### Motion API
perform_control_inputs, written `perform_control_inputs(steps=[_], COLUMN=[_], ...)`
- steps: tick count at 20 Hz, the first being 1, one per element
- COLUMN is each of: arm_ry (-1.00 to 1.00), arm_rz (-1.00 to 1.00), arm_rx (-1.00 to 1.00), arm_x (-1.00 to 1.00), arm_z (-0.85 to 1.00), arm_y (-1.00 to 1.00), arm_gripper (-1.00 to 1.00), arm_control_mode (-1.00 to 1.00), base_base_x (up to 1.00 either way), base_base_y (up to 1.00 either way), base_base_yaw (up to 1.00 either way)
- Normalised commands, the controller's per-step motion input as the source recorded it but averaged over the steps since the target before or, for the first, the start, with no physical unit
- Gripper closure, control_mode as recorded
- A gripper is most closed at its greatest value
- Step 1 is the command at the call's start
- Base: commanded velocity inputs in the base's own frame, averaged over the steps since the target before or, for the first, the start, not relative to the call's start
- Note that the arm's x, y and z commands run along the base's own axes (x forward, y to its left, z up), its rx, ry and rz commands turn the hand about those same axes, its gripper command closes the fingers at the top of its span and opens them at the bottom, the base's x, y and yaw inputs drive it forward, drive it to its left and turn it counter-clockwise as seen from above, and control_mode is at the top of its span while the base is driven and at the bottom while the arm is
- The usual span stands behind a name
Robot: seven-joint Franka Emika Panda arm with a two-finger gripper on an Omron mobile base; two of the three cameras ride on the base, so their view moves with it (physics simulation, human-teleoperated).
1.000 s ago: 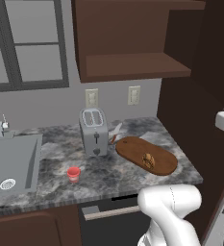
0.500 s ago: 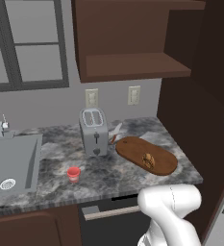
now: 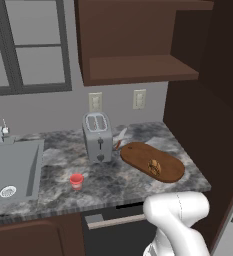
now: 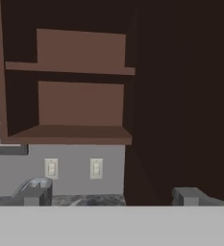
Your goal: Pick the bread, place it on the cutting board, pick the jam, place it on the counter, and close the cabinet.
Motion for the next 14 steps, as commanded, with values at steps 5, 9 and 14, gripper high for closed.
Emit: perform_control_inputs(steps=[5,9,14], arm_ry=[-0.01,0.00,0.00], arm_rz=[-0.01,-0.02,-0.01], arm_rx=[0.00,0.00,0.00], arm_x=[-0.11,0.00,0.00], arm_z=[0.00,0.00,0.00], arm_y=[-0.09,-0.14,-0.27], arm_gripper=[-1.00,-1.00,-1.00], arm_control_mode=[-1.00,-1.00,-1.00], base_base_x=[0.00,0.00,0.00], base_base_y=[0.00,0.00,0.00], base_base_yaw=[0.00,0.00,0.00])
